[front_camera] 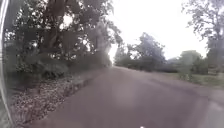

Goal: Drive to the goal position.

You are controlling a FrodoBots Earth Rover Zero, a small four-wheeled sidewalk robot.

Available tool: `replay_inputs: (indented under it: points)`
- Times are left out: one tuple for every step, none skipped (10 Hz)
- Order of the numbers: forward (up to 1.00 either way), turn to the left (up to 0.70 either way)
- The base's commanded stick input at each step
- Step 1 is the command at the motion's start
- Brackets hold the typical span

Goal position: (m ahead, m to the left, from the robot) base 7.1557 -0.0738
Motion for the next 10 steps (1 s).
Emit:
replay_inputs:
  points:
    - [0.70, 0.01]
    - [0.70, 0.01]
    - [0.70, 0.01]
    - [0.70, 0.01]
    - [0.70, 0.01]
    - [0.70, 0.01]
    - [0.70, 0.01]
    - [0.70, 0.01]
    - [0.70, 0.01]
    - [0.70, 0.01]
